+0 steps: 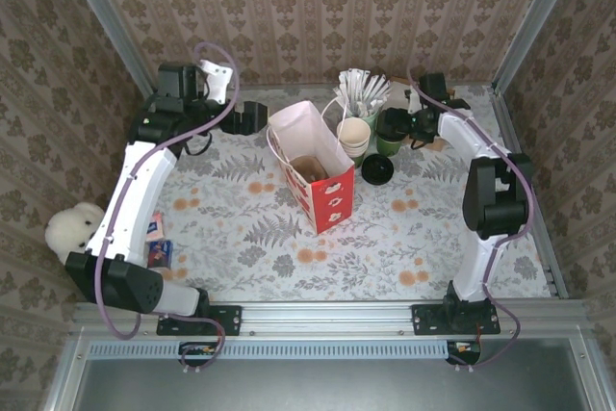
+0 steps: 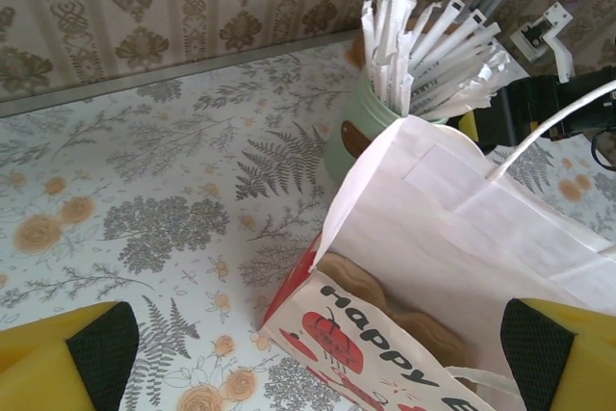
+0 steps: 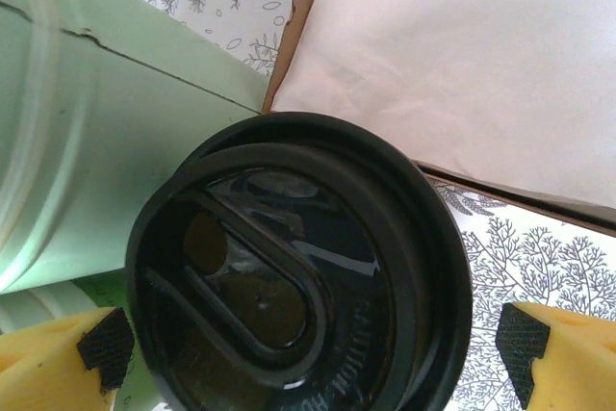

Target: Pack the takeout coffee

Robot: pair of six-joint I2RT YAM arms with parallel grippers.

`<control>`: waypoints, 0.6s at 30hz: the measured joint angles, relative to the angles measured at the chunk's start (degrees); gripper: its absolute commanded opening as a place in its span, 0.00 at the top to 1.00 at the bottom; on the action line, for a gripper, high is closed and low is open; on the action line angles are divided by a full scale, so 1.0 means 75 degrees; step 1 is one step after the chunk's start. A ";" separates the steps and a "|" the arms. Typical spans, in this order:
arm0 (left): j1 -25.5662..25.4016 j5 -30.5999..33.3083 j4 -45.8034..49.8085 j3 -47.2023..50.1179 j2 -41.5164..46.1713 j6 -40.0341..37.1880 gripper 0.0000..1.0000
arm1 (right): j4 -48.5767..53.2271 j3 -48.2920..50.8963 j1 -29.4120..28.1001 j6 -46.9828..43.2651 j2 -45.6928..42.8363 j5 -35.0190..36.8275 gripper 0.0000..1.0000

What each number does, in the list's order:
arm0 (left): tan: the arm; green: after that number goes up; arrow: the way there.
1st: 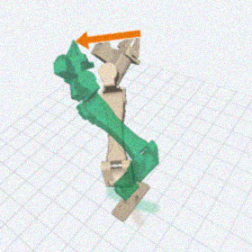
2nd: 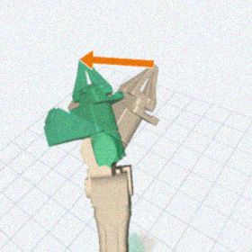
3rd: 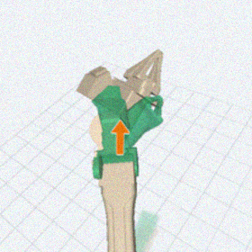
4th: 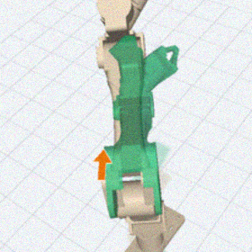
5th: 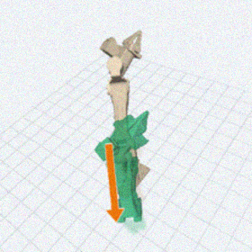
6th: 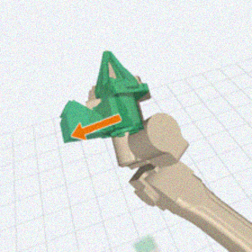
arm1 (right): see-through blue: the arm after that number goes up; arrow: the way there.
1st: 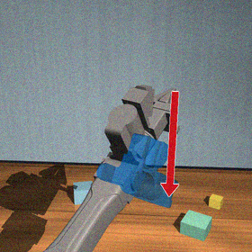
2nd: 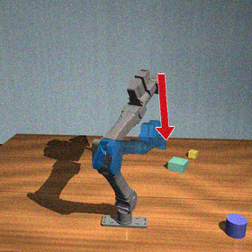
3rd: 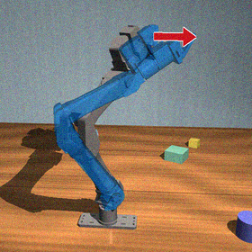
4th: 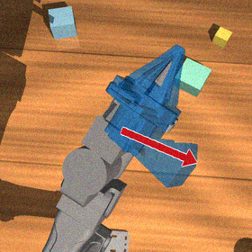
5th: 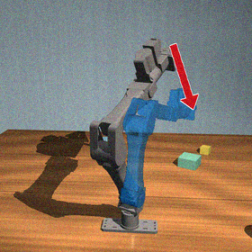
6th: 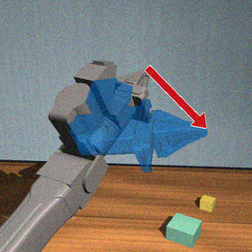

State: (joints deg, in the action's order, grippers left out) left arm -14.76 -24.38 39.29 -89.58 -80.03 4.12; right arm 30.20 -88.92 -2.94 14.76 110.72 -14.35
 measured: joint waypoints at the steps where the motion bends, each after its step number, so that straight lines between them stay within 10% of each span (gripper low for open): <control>1: 0.0012 0.0047 -0.0026 0.0041 0.0044 0.0026 0.00 | -0.0003 -0.0055 0.0000 0.0000 0.0070 -0.0029 0.02; 18: 0.0032 0.0332 -0.0283 0.0329 0.0154 0.0254 0.00 | -0.0023 -0.0117 -0.0029 0.0023 0.0114 0.0233 0.20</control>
State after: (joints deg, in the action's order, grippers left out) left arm -14.52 -21.89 37.17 -87.11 -78.87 6.02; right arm 30.02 -89.80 -3.16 14.94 111.57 -12.60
